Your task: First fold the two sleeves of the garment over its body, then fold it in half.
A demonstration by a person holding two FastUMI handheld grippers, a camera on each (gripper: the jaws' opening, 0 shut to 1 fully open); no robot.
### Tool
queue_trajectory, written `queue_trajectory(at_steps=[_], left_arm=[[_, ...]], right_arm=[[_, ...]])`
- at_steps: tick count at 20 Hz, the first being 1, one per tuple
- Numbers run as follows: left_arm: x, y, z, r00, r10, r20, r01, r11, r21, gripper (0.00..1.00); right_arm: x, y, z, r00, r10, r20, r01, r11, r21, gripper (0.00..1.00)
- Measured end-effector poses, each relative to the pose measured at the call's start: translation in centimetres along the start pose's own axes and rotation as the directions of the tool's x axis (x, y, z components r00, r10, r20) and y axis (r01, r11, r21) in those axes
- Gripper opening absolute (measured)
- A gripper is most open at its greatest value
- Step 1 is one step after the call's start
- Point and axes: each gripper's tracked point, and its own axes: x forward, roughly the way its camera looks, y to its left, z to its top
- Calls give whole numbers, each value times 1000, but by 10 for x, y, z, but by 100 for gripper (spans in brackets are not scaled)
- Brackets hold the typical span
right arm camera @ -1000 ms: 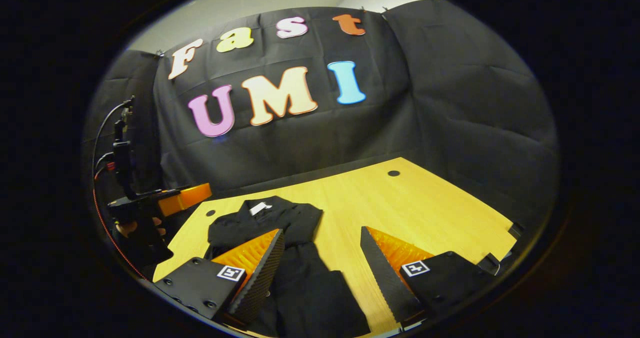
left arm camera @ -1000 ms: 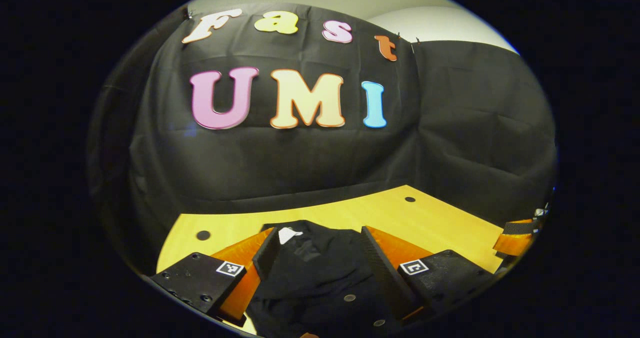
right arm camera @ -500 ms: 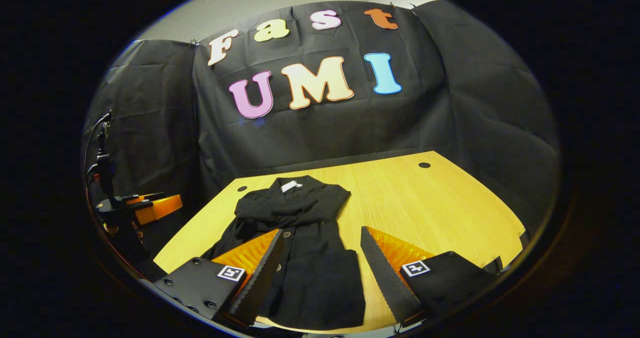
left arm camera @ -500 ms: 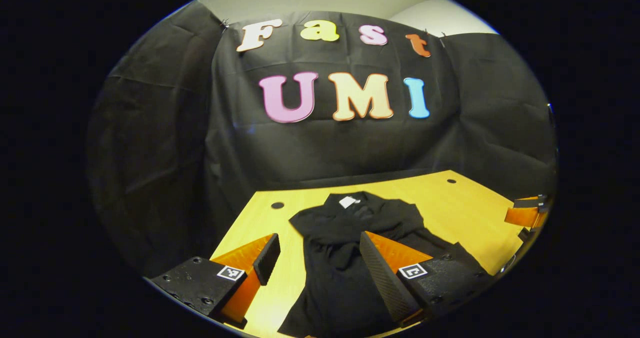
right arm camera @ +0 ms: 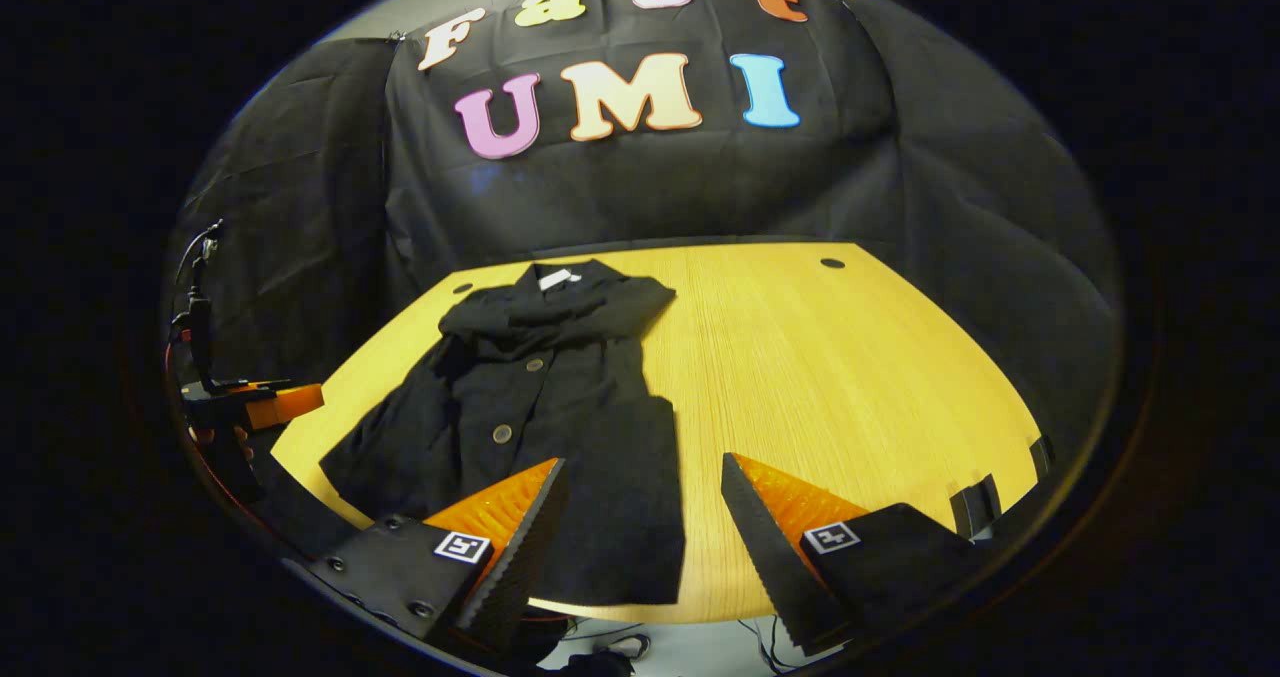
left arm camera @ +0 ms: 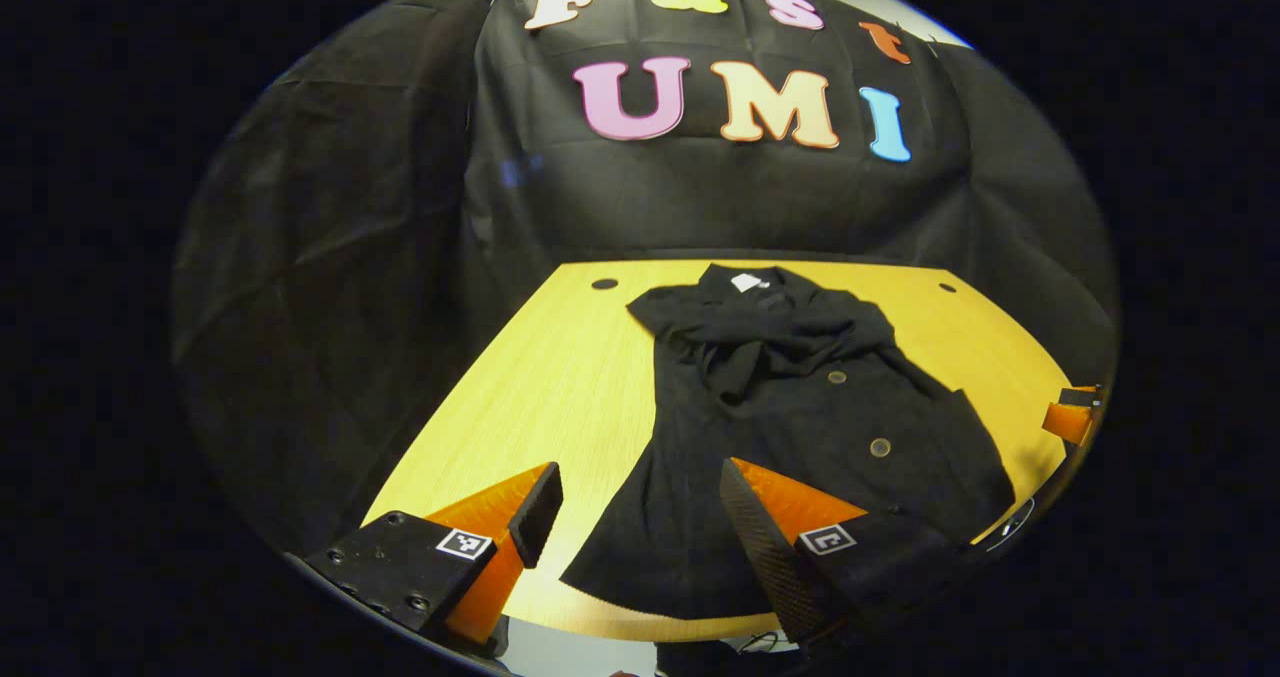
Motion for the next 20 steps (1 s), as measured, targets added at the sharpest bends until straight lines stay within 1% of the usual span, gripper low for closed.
queue_trajectory(at_steps=[2,3,4,9,12,15,16,17,18,19,20], left_arm=[[2,2,-21,998,6,-57,-6,1000,5,95],[3,3,-30,996,7,-84,-6,1000,8,100],[3,4,-39,994,8,-105,-8,1000,6,96],[6,10,-77,980,13,-196,-18,1000,-23,96],[9,9,-97,969,8,-248,-13,1000,-20,95],[8,7,-100,968,-3,-251,-4,1000,-28,96],[9,5,-103,966,-10,-260,2,1000,-30,96],[10,5,-102,967,-14,-253,4,999,-40,98],[10,4,-103,966,-22,-256,7,998,-58,98],[7,3,-103,970,-23,-244,8,998,-61,98],[9,0,-102,973,-33,-230,21,998,-56,96]], right_arm=[[4,-2,-14,999,-6,-37,6,1000,-7,98],[5,-2,-21,998,-7,-56,6,1000,-9,97],[7,-1,-26,997,-5,-72,5,1000,-12,97],[16,0,-59,986,-19,-164,12,999,-44,98],[22,-2,-72,978,-32,-206,22,999,-50,98],[25,-2,-84,968,-34,-249,20,998,-55,98],[25,-3,-90,962,-35,-272,19,998,-59,93],[21,-3,-90,962,-37,-271,18,997,-70,98],[25,-2,-89,961,-33,-274,14,997,-72,93],[26,1,-89,961,-23,-276,2,997,-75,93],[28,6,-88,959,0,-282,-24,996,-82,94]])
